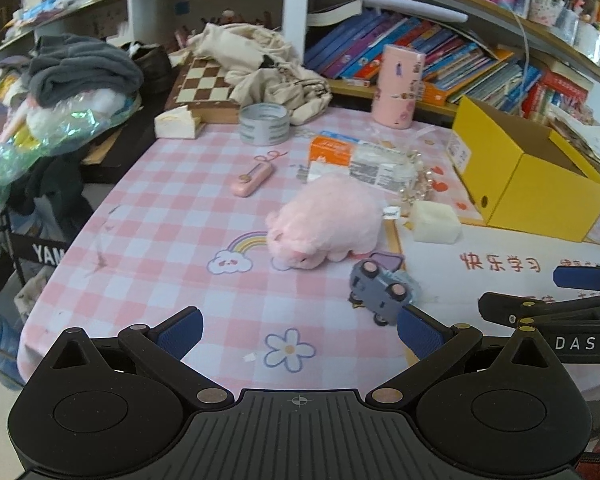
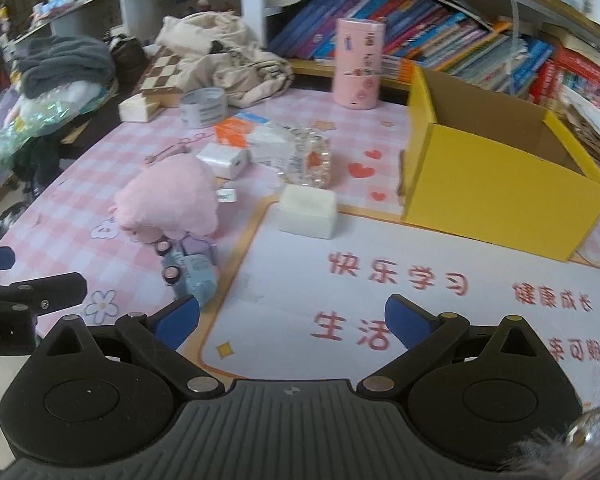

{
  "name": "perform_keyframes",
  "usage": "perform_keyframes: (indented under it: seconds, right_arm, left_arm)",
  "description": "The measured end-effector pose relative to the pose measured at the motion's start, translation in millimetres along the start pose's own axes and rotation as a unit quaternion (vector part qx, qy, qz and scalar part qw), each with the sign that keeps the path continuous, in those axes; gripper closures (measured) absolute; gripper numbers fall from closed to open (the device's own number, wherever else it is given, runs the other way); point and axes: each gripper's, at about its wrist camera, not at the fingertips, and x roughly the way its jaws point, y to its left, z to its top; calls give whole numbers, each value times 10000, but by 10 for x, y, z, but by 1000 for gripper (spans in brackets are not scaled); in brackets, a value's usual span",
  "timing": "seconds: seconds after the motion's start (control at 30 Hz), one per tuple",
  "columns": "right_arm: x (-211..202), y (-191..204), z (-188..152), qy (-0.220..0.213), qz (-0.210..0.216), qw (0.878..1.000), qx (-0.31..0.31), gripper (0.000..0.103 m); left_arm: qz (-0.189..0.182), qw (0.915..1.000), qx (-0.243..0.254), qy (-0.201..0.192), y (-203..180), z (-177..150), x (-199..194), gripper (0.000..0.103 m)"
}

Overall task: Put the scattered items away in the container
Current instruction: 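Grasp the grey toy truck with the right gripper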

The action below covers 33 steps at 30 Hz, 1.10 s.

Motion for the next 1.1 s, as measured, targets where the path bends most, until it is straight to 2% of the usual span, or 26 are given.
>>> perform_keyframes:
  seconds: [0.13,0.3,0.73,0.93,1.1]
  right_arm:
    - [105,96,51,98,236,9995,-209,24]
    - [214,237,111,184,666,9963,-503,38]
    - [667,438,303,663,1194,9861,-943,39]
    - [900,457,372,902,1303,9810,-1119,40]
    - [1062,443,409,1158,1491,9743,-1229,54]
  left_arm:
    - [95,9999,-90,22,53,-4,11,0]
    - [211,9996,-160,29,98,-6,16,0]
    - [661,9965,-485,172,254,49,114,0]
    - [652,9962,-554,186,233,101,180,0]
    - [672,9958,-561,254,173,164,255,0]
